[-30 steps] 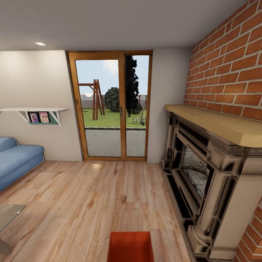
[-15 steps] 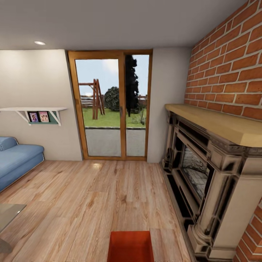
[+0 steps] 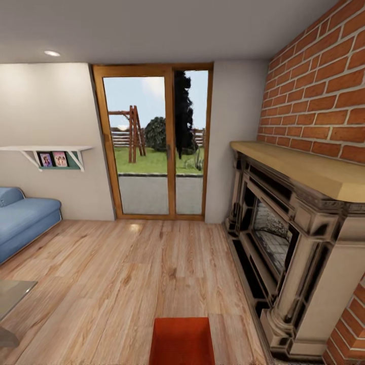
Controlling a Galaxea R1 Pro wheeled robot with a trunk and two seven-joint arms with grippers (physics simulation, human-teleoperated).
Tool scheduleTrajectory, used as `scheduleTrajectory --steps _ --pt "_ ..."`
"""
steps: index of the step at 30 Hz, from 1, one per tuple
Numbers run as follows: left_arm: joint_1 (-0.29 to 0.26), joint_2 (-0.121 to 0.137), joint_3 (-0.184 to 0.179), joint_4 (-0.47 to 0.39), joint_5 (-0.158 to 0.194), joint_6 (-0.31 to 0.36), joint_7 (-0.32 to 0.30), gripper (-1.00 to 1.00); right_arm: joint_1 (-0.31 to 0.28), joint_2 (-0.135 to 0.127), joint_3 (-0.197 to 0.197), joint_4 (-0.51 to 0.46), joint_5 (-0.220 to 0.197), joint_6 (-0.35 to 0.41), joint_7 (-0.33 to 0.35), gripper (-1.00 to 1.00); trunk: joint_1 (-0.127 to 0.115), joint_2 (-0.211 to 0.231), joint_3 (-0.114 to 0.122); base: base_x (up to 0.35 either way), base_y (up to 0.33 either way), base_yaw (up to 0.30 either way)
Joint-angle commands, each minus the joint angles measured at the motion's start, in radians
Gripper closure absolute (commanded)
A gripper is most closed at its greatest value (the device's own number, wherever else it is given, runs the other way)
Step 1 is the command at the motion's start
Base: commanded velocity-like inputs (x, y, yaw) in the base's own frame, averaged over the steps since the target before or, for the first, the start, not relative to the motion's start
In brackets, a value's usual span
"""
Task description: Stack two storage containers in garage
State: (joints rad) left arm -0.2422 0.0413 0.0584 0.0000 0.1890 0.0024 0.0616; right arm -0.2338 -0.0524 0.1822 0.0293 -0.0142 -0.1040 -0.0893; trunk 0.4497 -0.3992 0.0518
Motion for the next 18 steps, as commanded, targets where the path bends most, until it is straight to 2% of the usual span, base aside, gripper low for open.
scheduleTrajectory --steps 1,18 --pt "0.000 0.000 0.006 0.000 0.003 0.001 0.001 -1.00 -0.001 0.000 0.006 0.003 -0.001 -0.004 -0.004 -1.00 0.000 -0.001 -0.002 0.000 0.000 0.000" --pt "0.000 0.001 0.005 -0.001 -0.003 0.000 0.002 -1.00 -0.001 -0.001 0.006 0.003 -0.001 0.002 -0.007 -1.00 0.000 -0.001 -0.029 0.000 0.000 0.000"
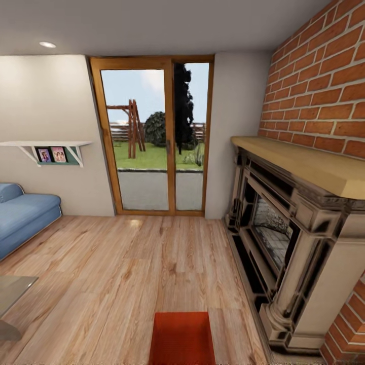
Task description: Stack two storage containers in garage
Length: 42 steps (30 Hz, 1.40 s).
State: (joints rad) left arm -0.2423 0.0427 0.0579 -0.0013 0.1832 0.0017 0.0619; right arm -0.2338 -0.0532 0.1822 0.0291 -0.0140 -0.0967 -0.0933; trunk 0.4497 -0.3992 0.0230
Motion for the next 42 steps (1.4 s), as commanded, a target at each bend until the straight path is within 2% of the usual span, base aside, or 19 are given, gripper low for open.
scheduleTrajectory --steps 1,42 --pt "0.000 0.001 0.004 -0.001 -0.002 0.000 0.001 -1.00 -0.001 0.001 0.006 0.003 -0.001 -0.005 -0.003 -1.00 0.000 -0.001 -0.002 0.000 0.000 0.000" --pt "0.000 0.002 0.001 -0.003 -0.004 0.000 0.000 -1.00 -0.001 0.001 0.006 0.003 -0.003 -0.005 -0.009 -1.00 0.000 -0.001 -0.068 0.000 0.000 0.000"
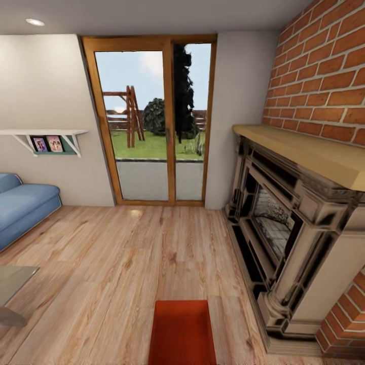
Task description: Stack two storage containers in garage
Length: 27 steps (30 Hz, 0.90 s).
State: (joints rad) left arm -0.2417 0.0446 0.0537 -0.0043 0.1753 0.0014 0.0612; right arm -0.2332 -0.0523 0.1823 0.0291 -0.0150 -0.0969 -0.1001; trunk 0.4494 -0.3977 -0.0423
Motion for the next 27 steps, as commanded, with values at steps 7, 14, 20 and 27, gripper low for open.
scheduleTrajectory --steps 7,14,20,27 --pt "-0.001 0.000 0.005 0.000 0.003 0.000 0.001 -1.00 -0.002 0.000 0.006 0.003 -0.003 -0.007 -0.003 -1.00 0.001 -0.002 -0.013 0.000 0.000 0.000" --pt "-0.001 0.000 0.005 0.000 0.004 0.000 0.001 -1.00 -0.002 0.001 0.006 0.003 -0.003 -0.005 -0.003 -1.00 0.001 -0.002 -0.025 0.000 0.000 0.000" --pt "-0.001 0.000 0.005 0.000 0.004 0.000 0.001 -1.00 -0.002 0.000 0.006 0.003 -0.003 -0.005 -0.003 -1.00 0.001 -0.002 -0.034 0.000 0.000 0.000" --pt "-0.001 0.000 0.005 0.000 0.004 0.000 0.001 -1.00 -0.002 0.001 0.006 0.003 -0.003 -0.004 -0.003 -1.00 0.001 -0.002 -0.045 0.000 0.000 0.000"
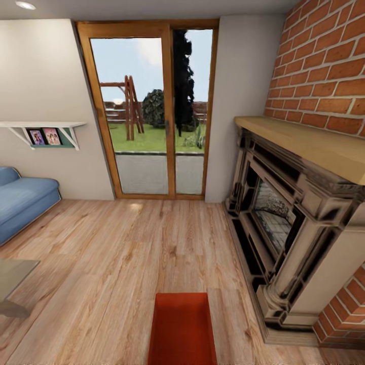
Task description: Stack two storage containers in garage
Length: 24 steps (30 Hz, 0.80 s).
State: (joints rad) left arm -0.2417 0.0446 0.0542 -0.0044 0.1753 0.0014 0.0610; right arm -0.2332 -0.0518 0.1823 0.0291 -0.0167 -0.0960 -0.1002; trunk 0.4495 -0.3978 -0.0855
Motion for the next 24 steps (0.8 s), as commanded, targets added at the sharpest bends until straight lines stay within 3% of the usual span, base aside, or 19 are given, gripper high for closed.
scheduleTrajectory --steps 1,24 --pt "-0.001 0.000 0.005 0.000 0.004 0.000 0.001 -1.00 -0.002 0.000 0.006 0.003 -0.001 -0.005 -0.003 -1.00 0.001 -0.002 -0.004 0.000 0.000 0.000" --pt "-0.001 0.000 0.004 0.000 0.004 0.000 0.001 -1.00 -0.002 0.000 0.006 0.003 -0.003 -0.011 -0.004 -1.00 0.001 -0.002 -0.041 0.000 0.000 0.000"
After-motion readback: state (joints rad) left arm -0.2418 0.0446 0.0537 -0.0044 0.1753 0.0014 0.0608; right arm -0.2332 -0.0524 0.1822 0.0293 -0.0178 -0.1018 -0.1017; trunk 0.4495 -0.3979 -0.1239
